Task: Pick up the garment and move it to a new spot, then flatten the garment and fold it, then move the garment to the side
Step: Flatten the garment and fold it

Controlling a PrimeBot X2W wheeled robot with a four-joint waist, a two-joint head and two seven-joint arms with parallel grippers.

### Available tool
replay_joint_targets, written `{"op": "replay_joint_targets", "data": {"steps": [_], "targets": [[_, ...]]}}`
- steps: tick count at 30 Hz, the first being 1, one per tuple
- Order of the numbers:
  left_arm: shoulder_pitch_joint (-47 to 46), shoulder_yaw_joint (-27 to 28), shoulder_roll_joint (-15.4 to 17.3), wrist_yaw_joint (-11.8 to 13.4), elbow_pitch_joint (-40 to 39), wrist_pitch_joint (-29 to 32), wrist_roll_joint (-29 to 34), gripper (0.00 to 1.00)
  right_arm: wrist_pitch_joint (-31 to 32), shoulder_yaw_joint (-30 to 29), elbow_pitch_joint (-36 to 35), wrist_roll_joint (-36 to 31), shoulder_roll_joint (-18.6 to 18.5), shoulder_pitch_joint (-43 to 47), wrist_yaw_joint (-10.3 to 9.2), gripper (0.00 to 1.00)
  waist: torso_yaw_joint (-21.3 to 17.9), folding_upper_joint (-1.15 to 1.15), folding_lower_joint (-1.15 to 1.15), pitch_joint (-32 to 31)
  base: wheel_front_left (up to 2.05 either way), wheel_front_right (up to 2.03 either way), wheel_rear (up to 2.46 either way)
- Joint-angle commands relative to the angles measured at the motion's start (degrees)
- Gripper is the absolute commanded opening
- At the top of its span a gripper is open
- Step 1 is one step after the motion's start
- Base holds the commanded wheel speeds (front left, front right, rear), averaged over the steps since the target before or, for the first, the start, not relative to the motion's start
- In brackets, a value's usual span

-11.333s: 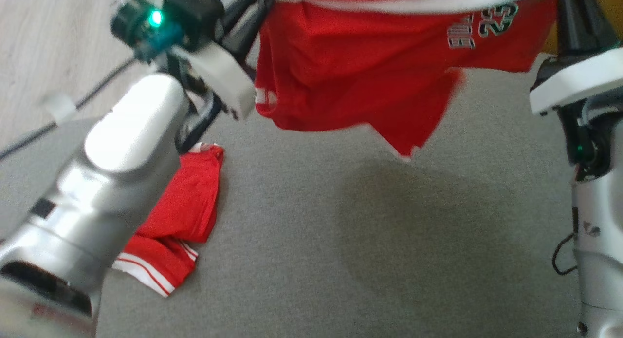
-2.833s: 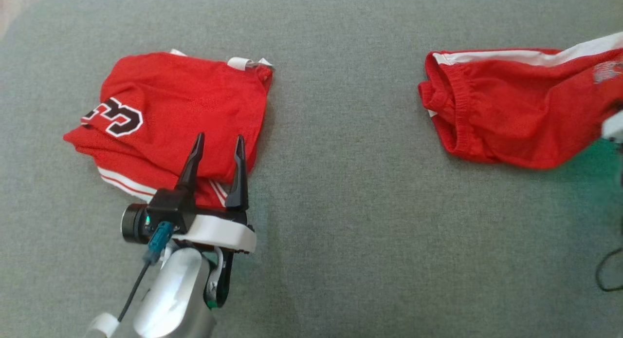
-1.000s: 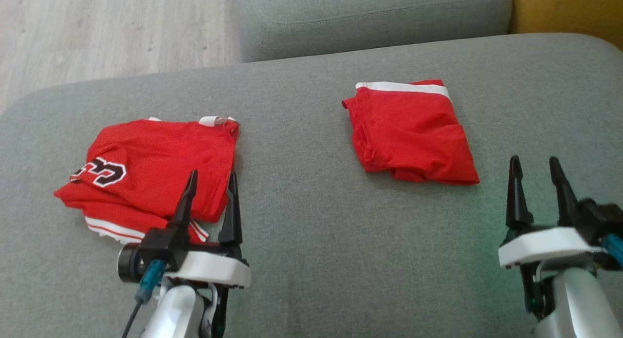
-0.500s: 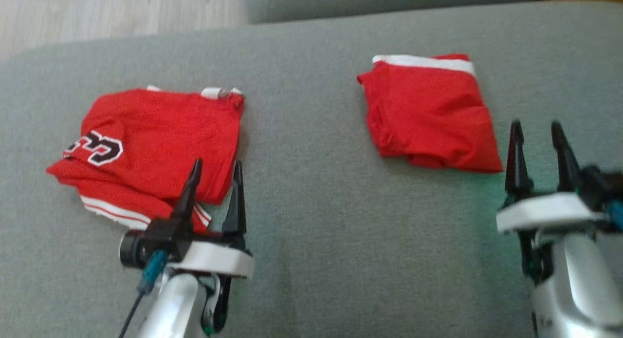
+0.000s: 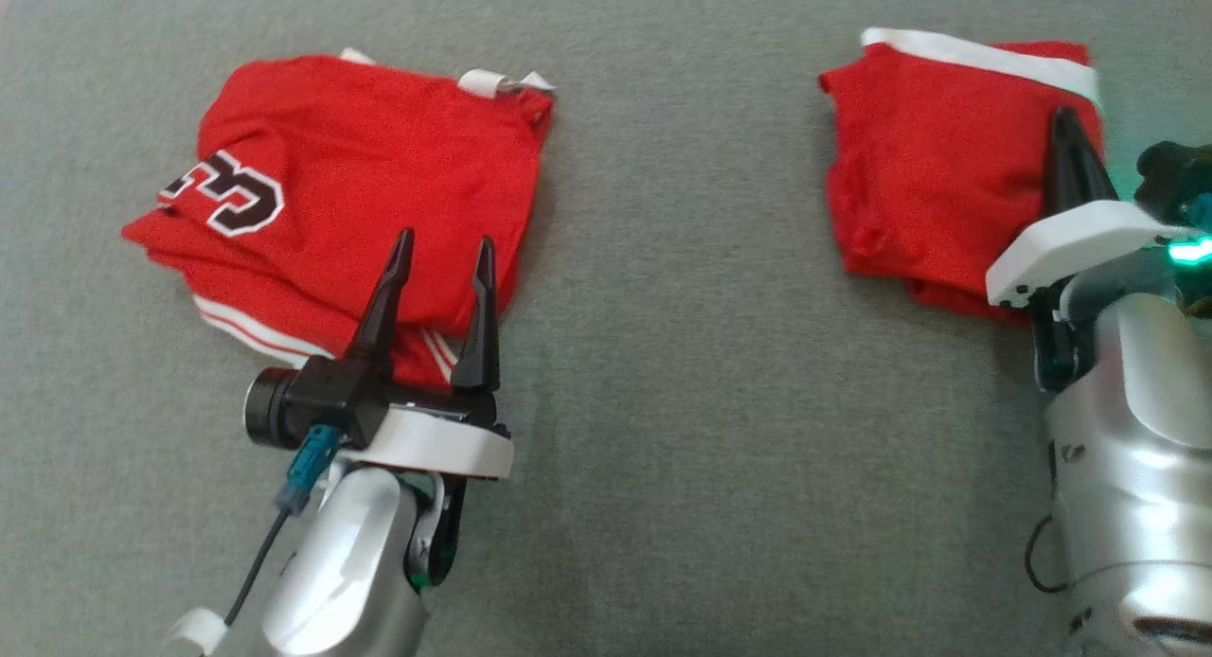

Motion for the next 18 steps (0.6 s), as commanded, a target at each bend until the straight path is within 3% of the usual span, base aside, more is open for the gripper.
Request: {"op": "replay_joint_targets", "data": {"steps": [1, 6, 9, 18], "targets": [[-1.8, 1.1, 0.3, 0.3, -1.7, -0.5, -0.3, 1.0, 0.5, 0.1, 0.5, -1.0, -0.2, -1.8, -0.05, 0.0, 1.6, 0.0, -0.02, 1.4, 0.0, 0.0, 0.0], [-2.5, 0.4, 0.3, 0.7, -1.1, -0.5, -1.0, 1.0, -2.8, -1.7, 7.0, -4.4, -0.2, -5.6, -0.05, 0.0, 2.7, 0.0, -0.02, 1.4, 0.0, 0.0, 0.0], [-2.3, 0.6, 0.3, 0.9, -0.7, -0.5, -1.1, 1.0, -5.7, 1.1, 8.7, -3.8, 0.2, -7.7, -0.05, 0.0, 2.7, 0.0, -0.02, 0.7, 0.0, 0.0, 0.0], [-2.4, 0.0, 0.3, 1.2, -0.4, -0.5, -1.3, 1.0, -5.5, 25.1, 18.1, 8.5, 0.3, -7.8, -0.05, 0.0, 2.3, 0.0, -0.02, -0.7, 0.0, 0.0, 0.0]]}}
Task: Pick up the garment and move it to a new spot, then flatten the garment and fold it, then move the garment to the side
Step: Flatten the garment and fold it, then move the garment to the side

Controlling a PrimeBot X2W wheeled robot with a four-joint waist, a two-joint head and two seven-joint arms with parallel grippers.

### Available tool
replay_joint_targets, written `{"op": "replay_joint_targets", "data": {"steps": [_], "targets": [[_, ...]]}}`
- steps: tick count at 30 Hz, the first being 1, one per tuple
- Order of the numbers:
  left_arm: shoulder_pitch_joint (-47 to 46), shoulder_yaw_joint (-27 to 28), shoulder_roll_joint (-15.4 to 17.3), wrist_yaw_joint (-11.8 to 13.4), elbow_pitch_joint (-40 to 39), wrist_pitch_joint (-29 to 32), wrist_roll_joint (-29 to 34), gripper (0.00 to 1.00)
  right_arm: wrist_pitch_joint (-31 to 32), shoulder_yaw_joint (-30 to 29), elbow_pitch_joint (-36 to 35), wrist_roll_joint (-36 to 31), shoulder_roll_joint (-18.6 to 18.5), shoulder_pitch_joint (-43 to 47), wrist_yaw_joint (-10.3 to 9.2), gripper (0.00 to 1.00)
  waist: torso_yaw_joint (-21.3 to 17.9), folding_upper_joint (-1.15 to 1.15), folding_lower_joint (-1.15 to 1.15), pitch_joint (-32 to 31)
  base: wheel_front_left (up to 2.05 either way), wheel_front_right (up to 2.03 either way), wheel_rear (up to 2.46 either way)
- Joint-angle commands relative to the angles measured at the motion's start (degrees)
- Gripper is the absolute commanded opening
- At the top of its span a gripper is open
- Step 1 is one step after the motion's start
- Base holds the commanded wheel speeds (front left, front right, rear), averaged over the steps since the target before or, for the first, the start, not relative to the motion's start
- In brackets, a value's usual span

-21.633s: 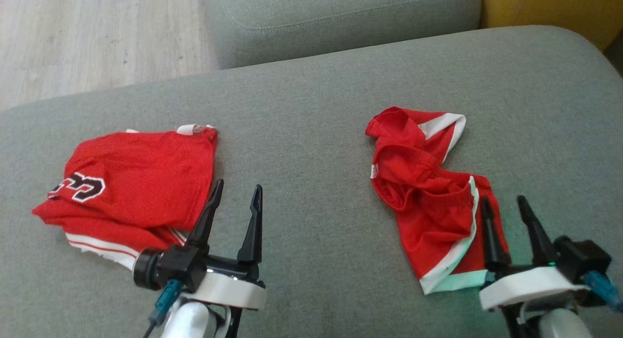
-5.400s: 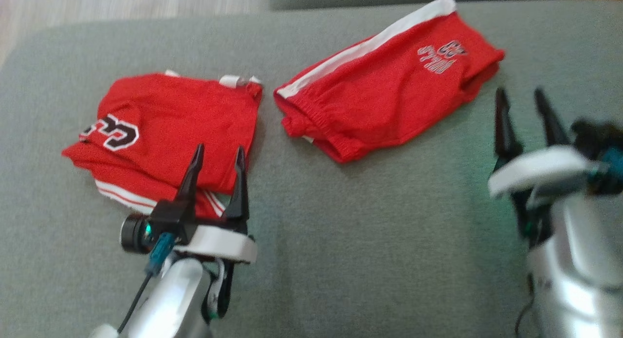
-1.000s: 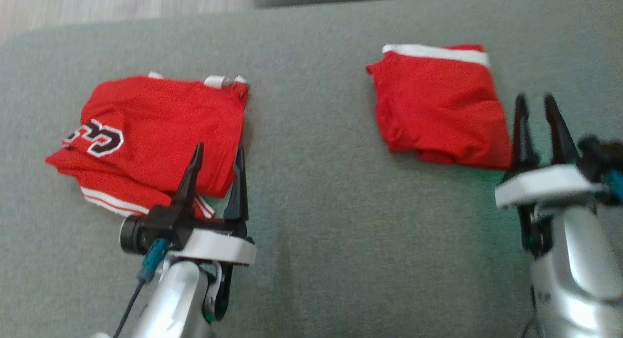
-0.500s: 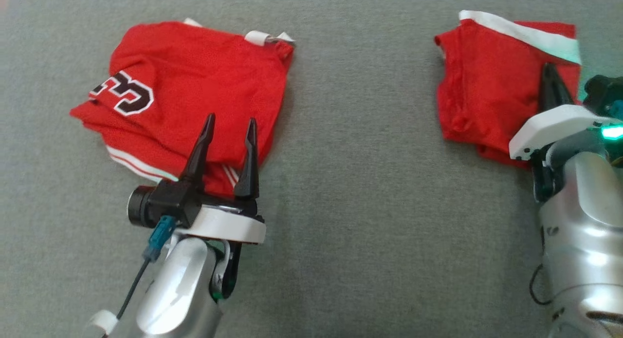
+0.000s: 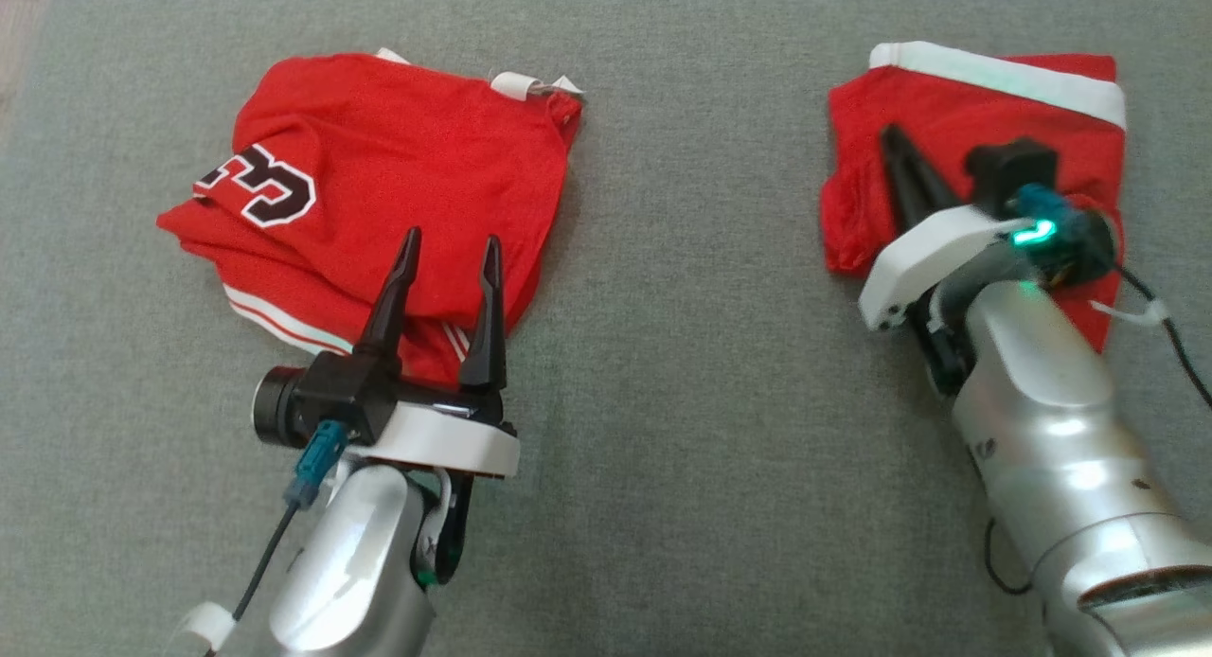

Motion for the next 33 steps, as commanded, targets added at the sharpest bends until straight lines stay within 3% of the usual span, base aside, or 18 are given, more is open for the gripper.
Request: {"op": "replay_joint_targets", "data": {"steps": [1, 5, 11, 16, 22, 23, 24, 25, 33], "targets": [[-1.4, 1.2, 0.4, 0.2, -1.4, -0.5, -0.4, 1.0, 0.2, 2.6, 0.1, 0.5, 1.2, 0.4, -0.04, 0.0, -0.2, 0.0, 0.0, -0.3, 0.0, 0.0, 0.0], [-0.9, 1.8, 0.4, 0.4, -1.1, -0.5, -0.2, 1.0, -1.1, 3.6, 0.5, 1.7, 1.2, 1.2, -0.04, 0.0, -1.4, 0.0, 0.0, -1.9, 0.0, 0.0, 0.0], [0.6, 3.2, 0.4, 0.4, -1.2, -0.5, 0.3, 1.0, -2.0, -2.1, -5.8, 2.2, 1.2, 4.8, -0.04, 0.0, -3.7, 0.0, 0.0, -5.2, 0.0, 0.0, 0.0], [2.6, 4.2, 0.4, 0.4, -1.5, -0.5, 0.5, 1.0, -2.1, -9.8, -19.1, 3.0, 1.2, 14.2, -0.04, 0.0, -6.3, 0.0, 0.0, -9.0, 0.0, 0.0, 0.0], [5.2, 5.5, 0.4, 0.7, -1.4, -0.5, 0.7, 1.0, -2.1, -11.4, -31.0, 4.8, 1.2, 25.6, -0.04, 0.0, -9.0, 0.0, 0.0, -12.2, 0.0, 0.0, 0.0], [5.6, 5.9, 0.4, 0.8, -1.4, -0.5, 0.8, 1.0, -2.1, -11.5, -32.6, 5.0, 1.2, 27.1, -0.04, 0.1, -9.3, 0.0, 0.0, -12.6, 0.0, 0.0, 0.0], [6.1, 6.2, 0.4, 0.9, -1.5, -0.5, 0.8, 1.0, -2.1, -11.4, -33.9, 5.0, 1.2, 28.5, -0.04, 0.66, -9.6, 0.0, 0.0, -12.9, 0.0, 0.0, 0.0], [6.6, 6.5, 0.4, 0.9, -1.5, -0.5, 0.8, 1.0, -2.1, -11.4, -35.0, 5.0, 1.2, 29.8, -0.04, 1.0, -9.9, 0.0, 0.0, -13.1, 0.0, 0.0, 0.0], [8.2, 7.0, 0.4, 0.6, -1.5, -0.5, 0.3, 1.0, -2.1, -11.8, -37.7, 4.8, 1.2, 33.8, -0.04, 1.0, -10.1, 0.0, 0.0, -13.0, 0.0, 0.0, 0.0]]}}
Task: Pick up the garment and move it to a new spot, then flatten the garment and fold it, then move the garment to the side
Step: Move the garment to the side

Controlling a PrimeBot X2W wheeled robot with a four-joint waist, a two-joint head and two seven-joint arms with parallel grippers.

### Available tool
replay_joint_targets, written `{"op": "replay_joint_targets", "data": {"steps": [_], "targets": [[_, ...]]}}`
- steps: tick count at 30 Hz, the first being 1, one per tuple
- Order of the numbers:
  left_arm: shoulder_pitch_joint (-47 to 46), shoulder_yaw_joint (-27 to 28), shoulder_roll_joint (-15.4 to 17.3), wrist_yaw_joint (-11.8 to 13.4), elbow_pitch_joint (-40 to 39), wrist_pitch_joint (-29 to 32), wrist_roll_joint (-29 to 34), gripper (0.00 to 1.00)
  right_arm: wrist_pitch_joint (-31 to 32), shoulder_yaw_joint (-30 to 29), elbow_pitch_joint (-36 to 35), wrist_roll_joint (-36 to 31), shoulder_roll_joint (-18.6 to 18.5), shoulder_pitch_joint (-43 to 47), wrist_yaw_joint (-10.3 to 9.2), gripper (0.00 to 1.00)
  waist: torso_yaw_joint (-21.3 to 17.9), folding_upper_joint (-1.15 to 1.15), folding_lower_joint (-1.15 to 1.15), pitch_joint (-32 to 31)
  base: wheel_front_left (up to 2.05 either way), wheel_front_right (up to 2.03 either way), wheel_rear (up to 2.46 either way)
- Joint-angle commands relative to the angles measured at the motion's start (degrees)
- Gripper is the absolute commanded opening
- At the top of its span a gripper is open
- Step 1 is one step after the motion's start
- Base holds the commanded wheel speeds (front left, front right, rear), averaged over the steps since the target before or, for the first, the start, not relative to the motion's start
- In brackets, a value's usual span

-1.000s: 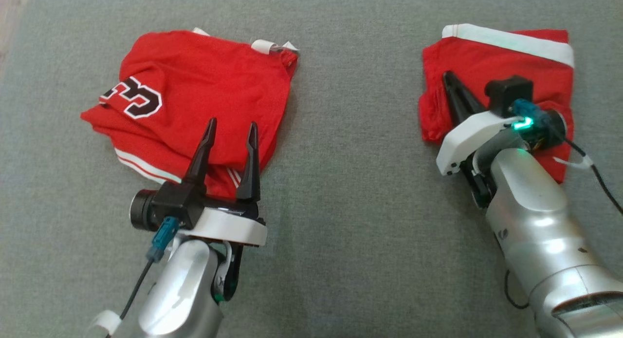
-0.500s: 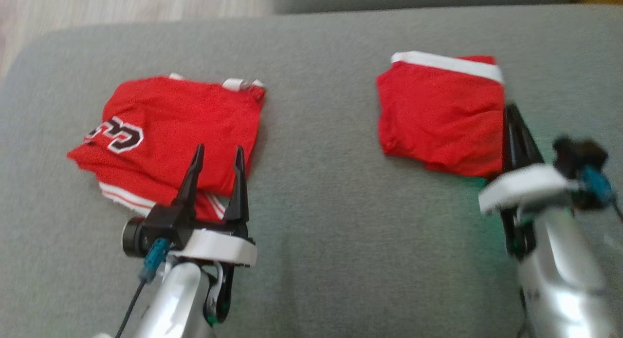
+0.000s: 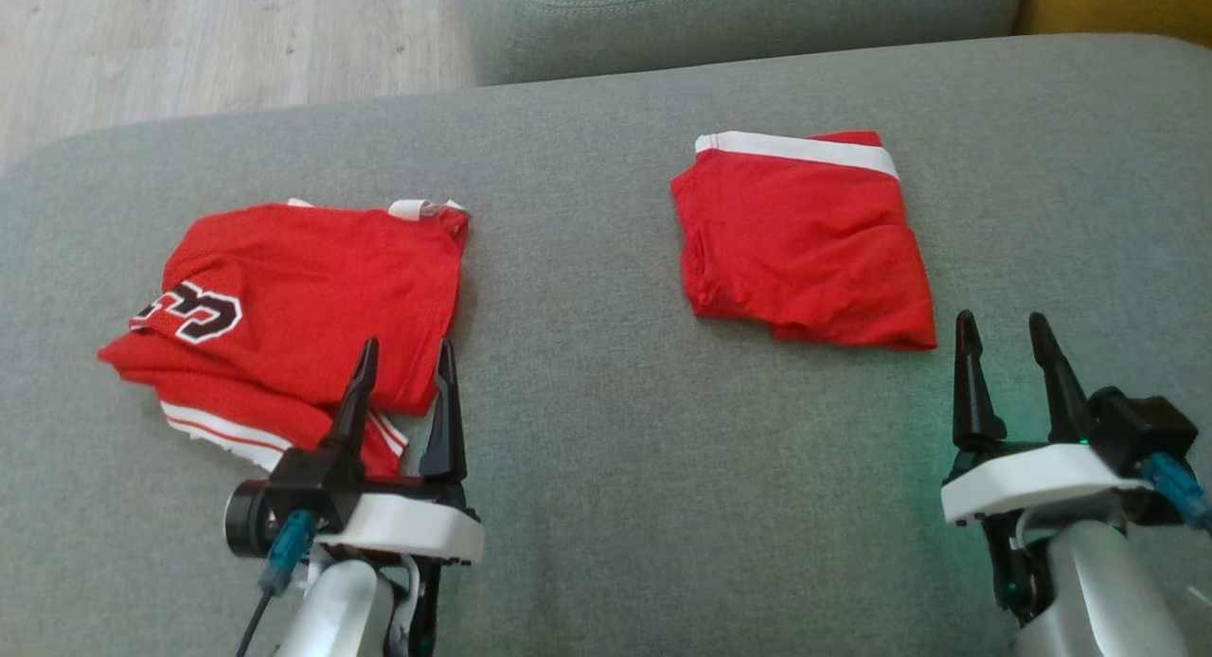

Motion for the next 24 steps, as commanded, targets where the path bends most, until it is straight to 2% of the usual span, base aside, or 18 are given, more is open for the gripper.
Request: {"op": "replay_joint_targets", "data": {"steps": [1, 5, 11, 19, 24], "targets": [[-1.7, 1.9, 0.3, 0.0, -1.9, -0.5, -0.3, 1.0, -0.6, 0.9, -2.4, -0.4, 0.0, -1.9, -0.04, 1.0, 0.3, 0.0, 0.0, 0.5, 0.0, 0.0, 0.0], [-3.0, 1.5, 0.3, -0.1, -2.0, -0.5, 0.0, 1.0, -0.3, 0.4, -1.4, -1.2, 0.0, -4.4, -0.04, 1.0, 1.1, 0.0, 0.0, 2.6, 0.0, 0.0, 0.0], [-5.0, 0.6, 0.3, -0.7, -1.7, -0.5, 0.8, 1.0, 5.5, -0.9, 4.9, -1.0, 0.0, -13.3, -0.04, 1.0, 2.6, 0.0, 0.0, 6.7, 0.0, 0.0, 0.0], [-6.9, -0.7, 0.3, -1.1, -1.2, -0.5, 0.7, 1.0, 10.9, -6.8, 19.1, -2.8, 0.0, -24.8, -0.04, 1.0, 6.0, 0.0, 0.0, 10.3, 0.0, 0.0, 0.0], [-7.0, -0.4, 0.3, -1.0, -0.9, -0.5, 0.9, 1.0, 13.7, -6.8, 26.6, -3.7, 0.0, -27.8, -0.04, 1.0, 6.6, 0.0, 0.0, 10.6, 0.0, 0.0, 0.0]]}}
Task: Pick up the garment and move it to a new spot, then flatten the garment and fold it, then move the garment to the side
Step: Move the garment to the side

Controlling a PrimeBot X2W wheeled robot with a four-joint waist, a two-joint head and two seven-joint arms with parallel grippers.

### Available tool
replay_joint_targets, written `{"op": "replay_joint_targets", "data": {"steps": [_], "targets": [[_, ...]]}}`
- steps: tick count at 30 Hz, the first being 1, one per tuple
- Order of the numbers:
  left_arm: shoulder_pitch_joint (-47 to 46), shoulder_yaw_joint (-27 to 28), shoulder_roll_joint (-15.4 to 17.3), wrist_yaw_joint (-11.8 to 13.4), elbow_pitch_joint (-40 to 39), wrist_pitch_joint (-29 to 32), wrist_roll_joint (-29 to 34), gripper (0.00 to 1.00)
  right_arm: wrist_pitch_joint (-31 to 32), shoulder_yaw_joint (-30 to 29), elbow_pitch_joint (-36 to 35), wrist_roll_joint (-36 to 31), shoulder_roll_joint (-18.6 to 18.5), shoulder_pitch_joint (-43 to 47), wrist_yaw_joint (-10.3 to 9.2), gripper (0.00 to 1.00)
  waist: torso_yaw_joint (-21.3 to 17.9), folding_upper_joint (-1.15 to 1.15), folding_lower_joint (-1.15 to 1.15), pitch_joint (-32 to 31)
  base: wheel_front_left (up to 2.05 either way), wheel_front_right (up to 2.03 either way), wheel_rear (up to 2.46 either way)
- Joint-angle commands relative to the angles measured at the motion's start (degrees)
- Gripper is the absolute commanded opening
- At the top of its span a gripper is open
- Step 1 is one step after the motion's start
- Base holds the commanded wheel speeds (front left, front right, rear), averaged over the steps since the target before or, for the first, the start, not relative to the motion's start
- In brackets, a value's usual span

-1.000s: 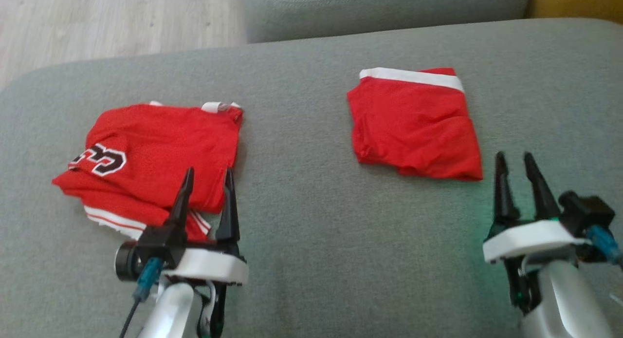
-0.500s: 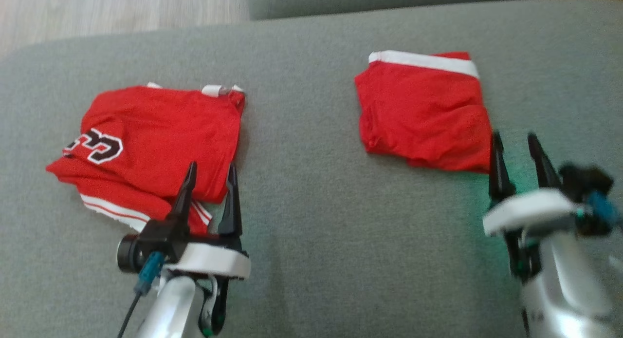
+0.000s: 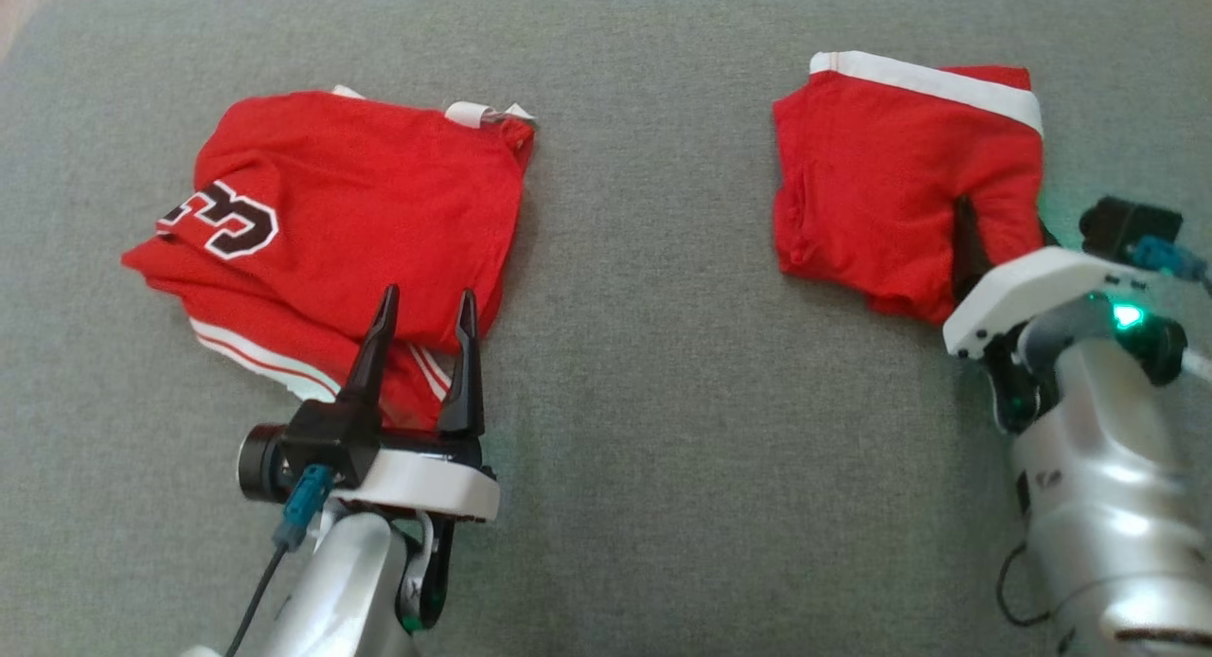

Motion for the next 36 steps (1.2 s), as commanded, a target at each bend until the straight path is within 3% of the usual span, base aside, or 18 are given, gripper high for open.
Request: {"op": "replay_joint_targets", "data": {"steps": [1, 2, 3, 7, 11, 16, 22, 29, 36], "targets": [[-2.0, 1.8, 0.3, 0.0, -1.4, -0.5, 0.4, 1.0, 1.1, 1.9, 0.4, -0.2, 0.2, -1.2, -0.04, 1.0, 0.1, 0.0, -0.01, -0.1, 0.0, 0.0, 0.0], [-2.0, 1.9, 0.3, -0.1, -1.3, -0.5, 0.4, 1.0, 1.3, 2.1, 1.8, -0.5, 0.2, -1.6, -0.04, 0.42, 0.0, 0.0, -0.01, -0.3, 0.0, 0.0, 0.0], [-2.0, 2.1, 0.3, 0.0, -1.2, -0.5, 0.5, 1.0, 1.0, 2.1, 2.9, -1.0, 0.2, -1.9, -0.04, 0.0, -0.1, 0.0, -0.01, -0.5, 0.0, 0.0, 0.0], [-2.0, 2.4, 0.3, 0.3, -1.3, -0.5, 0.4, 1.0, -1.3, 3.3, 4.6, -5.2, -0.5, -3.3, -0.04, 0.0, -0.8, 0.0, -0.01, -1.3, 0.0, 0.0, 0.0], [-1.8, 2.7, 0.3, 0.5, -1.6, -0.5, 0.2, 1.0, -2.0, 5.5, 4.1, -8.5, -3.4, -5.0, -0.04, 0.0, -2.0, 0.0, -0.01, -2.0, 0.0, 0.0, 0.0], [-1.5, 2.6, 0.3, 0.7, -1.9, -0.5, -0.4, 1.0, -0.7, 10.3, 2.9, -9.9, -10.6, -5.3, -0.04, 0.0, -2.8, 0.0, -0.01, -2.4, 0.0, 0.0, 0.0], [-1.4, 2.4, 0.3, 1.0, -2.4, -0.5, -0.9, 1.0, 2.0, 18.9, 2.6, -10.3, -22.2, -2.8, -0.04, 0.0, -2.7, 0.0, -0.01, -2.3, 0.0, 0.0, 0.0], [-2.6, 3.5, 0.3, 0.5, -2.8, -0.5, -0.1, 1.0, 2.9, 22.9, 4.0, -10.2, -35.1, -3.3, -0.04, 0.0, -1.5, 0.0, -0.01, -0.1, 0.0, 0.0, 0.0], [-3.0, 3.9, 0.3, 0.0, -2.9, -0.5, 0.1, 1.0, 3.0, 22.9, 4.7, -10.8, -38.2, -5.1, -0.04, 0.0, -0.5, 0.0, -0.01, 1.1, 0.0, 0.0, 0.0]]}}
